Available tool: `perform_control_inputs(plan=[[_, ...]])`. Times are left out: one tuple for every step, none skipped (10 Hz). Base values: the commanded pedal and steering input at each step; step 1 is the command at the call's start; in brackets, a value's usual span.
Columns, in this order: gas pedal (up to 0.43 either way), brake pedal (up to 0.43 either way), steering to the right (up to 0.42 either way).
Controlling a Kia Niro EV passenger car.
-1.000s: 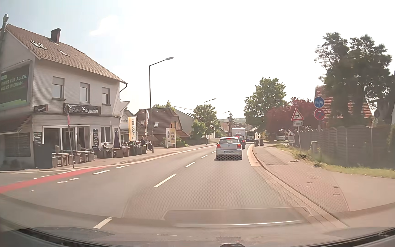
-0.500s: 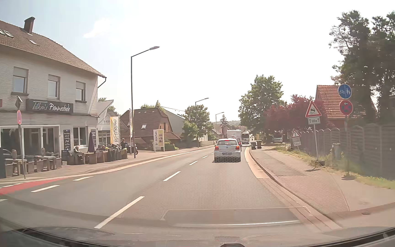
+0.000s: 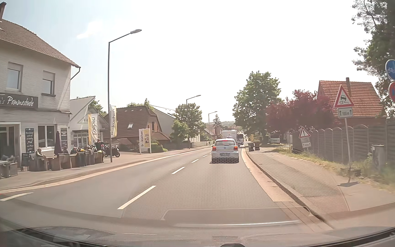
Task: Follow the waypoints while adhering to traffic rules and regulations
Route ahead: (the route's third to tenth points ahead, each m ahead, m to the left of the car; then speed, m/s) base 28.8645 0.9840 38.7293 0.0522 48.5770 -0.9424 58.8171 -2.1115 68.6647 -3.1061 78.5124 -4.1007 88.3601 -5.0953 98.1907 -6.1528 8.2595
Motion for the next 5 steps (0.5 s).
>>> perform_control_inputs(plan=[[0.02,0.0,0.02],[0.0,0.0,0.02],[0.0,0.0,0.019],[0.0,0.0,0.016],[0.0,0.0,0.013]])
